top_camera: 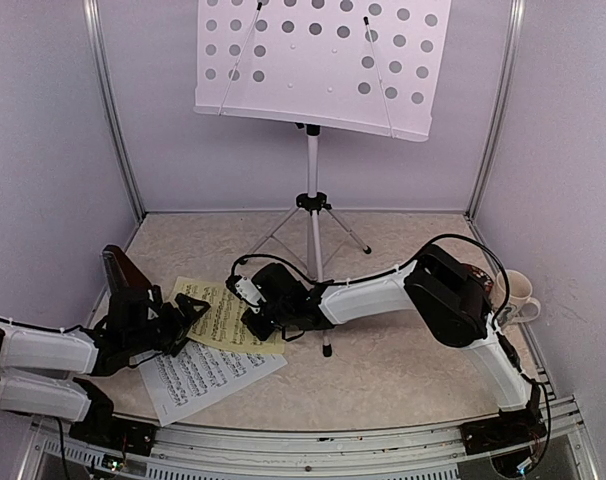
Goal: Set up the instrument practice props
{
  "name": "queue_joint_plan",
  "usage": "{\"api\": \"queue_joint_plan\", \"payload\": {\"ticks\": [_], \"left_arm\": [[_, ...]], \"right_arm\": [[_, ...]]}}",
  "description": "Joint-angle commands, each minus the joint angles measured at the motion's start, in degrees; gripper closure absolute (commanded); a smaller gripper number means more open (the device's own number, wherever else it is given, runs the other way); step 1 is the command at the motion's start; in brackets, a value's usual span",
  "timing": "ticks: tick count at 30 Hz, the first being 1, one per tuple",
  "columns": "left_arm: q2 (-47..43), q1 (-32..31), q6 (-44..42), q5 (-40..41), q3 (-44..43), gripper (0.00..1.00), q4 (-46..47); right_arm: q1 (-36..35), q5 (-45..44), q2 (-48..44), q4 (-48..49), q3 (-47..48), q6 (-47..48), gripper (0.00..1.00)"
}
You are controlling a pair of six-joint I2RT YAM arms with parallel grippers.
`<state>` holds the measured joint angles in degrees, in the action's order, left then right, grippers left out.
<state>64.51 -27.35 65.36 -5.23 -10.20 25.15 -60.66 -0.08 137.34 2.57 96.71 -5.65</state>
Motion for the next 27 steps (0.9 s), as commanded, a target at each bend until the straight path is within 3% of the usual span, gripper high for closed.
{"api": "queue_joint_plan", "payload": {"ticks": [1,5,10,16,19,27], "left_arm": [[0.0,-0.9,3.3,3.7,0.6,0.01,1.9],[-3.2,-0.4,4.4,8.3,0.8,0.02,-0.4],[-5.5,0.8,0.9,12.0,0.2,0.22,-1.7],[1.9,3.7,-6.4,8.3,-5.8,0.79,-6.6],[3.8,3.8,-8.7,7.6,-7.0,0.98,-7.4],[0.5,3.3,-23.6,8.7,-16.4,1.0,-18.6]], "right_arm": [[-0.3,1.3,2.6,-2.3,0.3,-0.6,0.81],[-0.3,1.2,2.2,-2.2,-0.3,-0.6,0.81],[-0.3,2.9,1.4,-1.4,-0.9,-0.5,0.8],[-0.3,9.3,-4.2,-0.1,-1.5,0.1,0.73],[0.2,12.1,-7.9,0.2,-1.7,0.0,0.68],[4.9,22.0,-19.6,7.5,-11.6,-5.8,0.48]]}}
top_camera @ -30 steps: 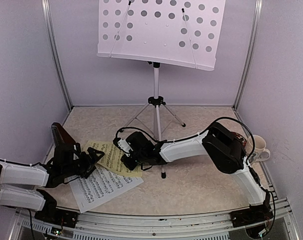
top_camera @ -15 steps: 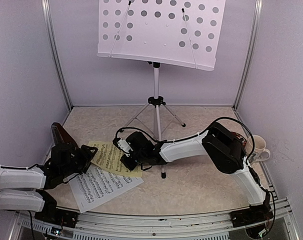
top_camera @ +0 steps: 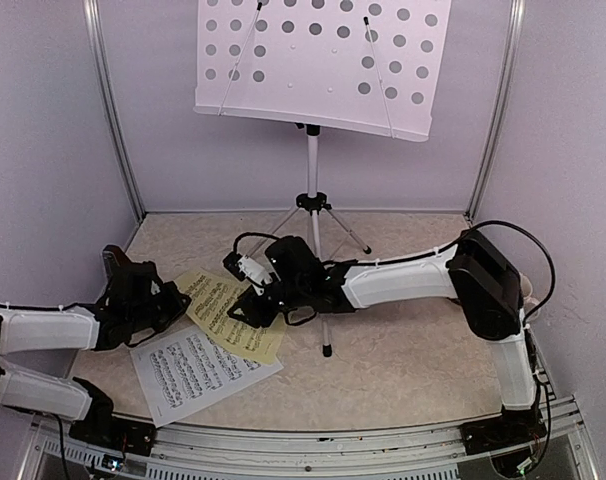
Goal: Set up the instrument practice props
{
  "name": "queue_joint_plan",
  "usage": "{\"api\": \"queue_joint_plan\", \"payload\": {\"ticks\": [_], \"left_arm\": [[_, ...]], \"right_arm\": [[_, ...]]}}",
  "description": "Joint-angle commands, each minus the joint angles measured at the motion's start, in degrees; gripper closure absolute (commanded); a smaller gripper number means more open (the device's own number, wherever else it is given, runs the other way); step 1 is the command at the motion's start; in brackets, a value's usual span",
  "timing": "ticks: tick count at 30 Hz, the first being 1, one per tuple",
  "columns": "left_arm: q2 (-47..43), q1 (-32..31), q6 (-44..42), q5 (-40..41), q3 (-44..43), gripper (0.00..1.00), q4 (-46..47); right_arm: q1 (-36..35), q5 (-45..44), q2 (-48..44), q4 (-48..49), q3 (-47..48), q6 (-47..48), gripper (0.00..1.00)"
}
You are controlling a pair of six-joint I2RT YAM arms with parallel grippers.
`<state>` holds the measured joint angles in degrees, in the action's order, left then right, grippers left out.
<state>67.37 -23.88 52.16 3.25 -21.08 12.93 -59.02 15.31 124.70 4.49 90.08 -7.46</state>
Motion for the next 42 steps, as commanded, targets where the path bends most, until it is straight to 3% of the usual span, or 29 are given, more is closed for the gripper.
{"api": "queue_joint_plan", "payload": {"ticks": [1,9,16,23,27,42], "left_arm": [[-2.5,-0.2,-12.6,-0.2,-6.8,1.0,-7.8],[-4.6,0.6,-25.2,-7.6,-11.6,1.0,-13.7],[-5.8,1.0,-29.0,-13.2,-14.9,1.0,-16.9],[-7.9,0.9,-40.4,-20.9,-23.2,1.0,-27.5],[-10.0,-0.2,-46.0,-31.9,-25.8,1.0,-30.3],[-17.0,-7.1,-58.0,-47.6,-35.7,1.0,-40.6]], "right_arm": [[4.3,7.9,-8.9,6.9,-6.7,-5.0,0.45],[8.3,10.4,-15.9,9.4,-14.0,-5.9,0.33],[9.1,11.0,-17.7,9.5,-15.9,-5.1,0.31],[9.6,13.4,-19.3,8.8,-16.4,-1.5,0.3],[10.1,15.5,-23.6,8.1,-18.3,2.5,0.29],[11.2,14.3,-43.4,-0.2,-28.0,14.2,0.28]]}}
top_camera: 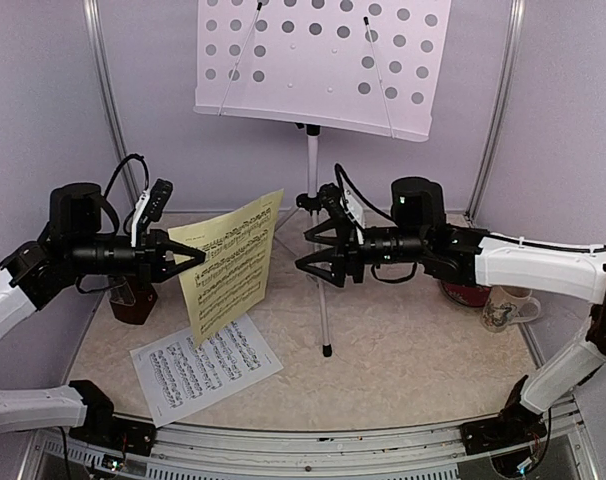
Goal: Set up the instrument practice props
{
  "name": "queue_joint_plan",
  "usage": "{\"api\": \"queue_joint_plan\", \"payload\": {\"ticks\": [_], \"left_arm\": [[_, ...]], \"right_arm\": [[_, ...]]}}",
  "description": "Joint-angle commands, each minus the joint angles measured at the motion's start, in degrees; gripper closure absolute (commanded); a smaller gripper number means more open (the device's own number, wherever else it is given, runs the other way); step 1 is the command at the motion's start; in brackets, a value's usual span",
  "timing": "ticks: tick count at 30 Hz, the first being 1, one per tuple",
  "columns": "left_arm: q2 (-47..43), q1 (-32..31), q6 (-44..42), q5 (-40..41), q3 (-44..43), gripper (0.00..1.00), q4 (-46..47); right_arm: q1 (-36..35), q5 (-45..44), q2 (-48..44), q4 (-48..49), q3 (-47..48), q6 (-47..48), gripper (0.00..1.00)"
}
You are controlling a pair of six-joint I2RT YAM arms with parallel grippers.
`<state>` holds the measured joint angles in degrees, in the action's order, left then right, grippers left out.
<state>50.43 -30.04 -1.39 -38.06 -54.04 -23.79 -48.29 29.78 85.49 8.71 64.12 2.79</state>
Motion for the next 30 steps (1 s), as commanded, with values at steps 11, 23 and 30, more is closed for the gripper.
{"api": "queue_joint_plan", "payload": {"ticks": [11,23,30], "left_arm": [[-0.6,-2.2,-2.9,-13.3,-4.9,1.0,-1.2],[-1.7,-2.3,-1.6,-17.7,-4.2,0.98,1.9],[-2.3,-2.2,-2.4,-18.2,-4.4,0.97,1.9]], "right_arm": [[0.8,-3.5,-10.0,-7.4,-5.8,7.8,0.26],[1.2,3.0,-6.0,-0.1,-7.3,5.6,0.25],[1.2,12.1,-3.3,2.5,-4.5,4.1,0.25]]}}
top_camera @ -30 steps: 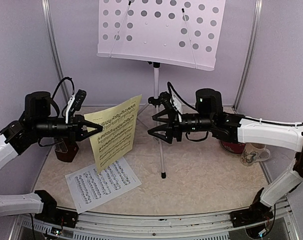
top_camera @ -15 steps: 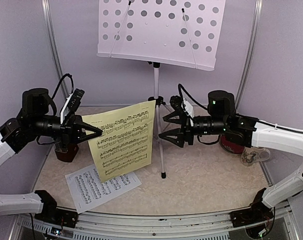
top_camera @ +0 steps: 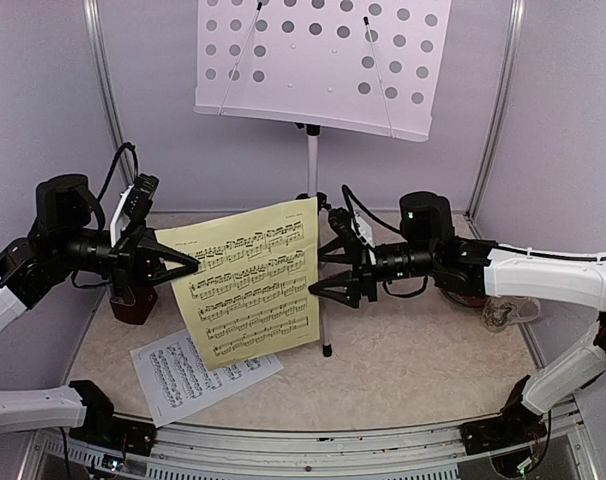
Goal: Set up the instrument practice props
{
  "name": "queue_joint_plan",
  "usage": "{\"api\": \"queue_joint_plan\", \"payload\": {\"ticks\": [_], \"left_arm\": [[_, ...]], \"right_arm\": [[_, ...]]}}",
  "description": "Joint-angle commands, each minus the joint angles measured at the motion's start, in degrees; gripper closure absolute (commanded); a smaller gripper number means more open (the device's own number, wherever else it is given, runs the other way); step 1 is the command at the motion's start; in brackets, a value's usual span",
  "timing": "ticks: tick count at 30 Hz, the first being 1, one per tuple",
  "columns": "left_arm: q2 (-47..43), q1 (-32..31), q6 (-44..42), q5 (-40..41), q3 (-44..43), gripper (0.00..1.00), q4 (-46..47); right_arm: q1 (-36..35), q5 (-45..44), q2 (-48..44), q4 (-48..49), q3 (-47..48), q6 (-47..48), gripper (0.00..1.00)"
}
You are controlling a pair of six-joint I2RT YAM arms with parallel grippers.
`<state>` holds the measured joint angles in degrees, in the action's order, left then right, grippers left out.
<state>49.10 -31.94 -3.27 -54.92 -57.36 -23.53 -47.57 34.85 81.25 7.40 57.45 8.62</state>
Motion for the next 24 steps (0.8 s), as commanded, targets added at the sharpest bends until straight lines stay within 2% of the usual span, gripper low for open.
{"api": "queue_joint_plan", "payload": {"ticks": [1,6,13,19,21,24], "left_arm": [[-1.0,-0.4,-0.5,-1.3,-1.0,0.98,1.7],[-1.1,-0.3,-0.6,-1.1,-0.6,0.97,2.8],[-0.5,-0.4,-1.2,-1.2,-0.5,0.95,3.5],[-0.3,-0.3,-0.8,-1.7,-0.7,0.94,4.0],[-0.3,-0.5,-0.7,-1.8,-0.6,0.96,4.5],[-0.1,-0.4,-0.6,0.4,0.0,1.0,4.5]], "right_arm": [[0.5,8.7,1.1,4.8,2.1,-2.5,0.24],[-0.2,12.9,2.2,6.6,2.5,-4.9,0.28],[-1.7,12.6,2.5,4.9,4.5,-4.0,0.44],[-2.7,11.8,2.7,3.8,6.2,-3.3,0.47],[-3.1,10.9,2.8,4.5,6.1,-3.3,0.52],[-3.2,8.7,3.7,5.7,5.2,-3.4,0.65]]}}
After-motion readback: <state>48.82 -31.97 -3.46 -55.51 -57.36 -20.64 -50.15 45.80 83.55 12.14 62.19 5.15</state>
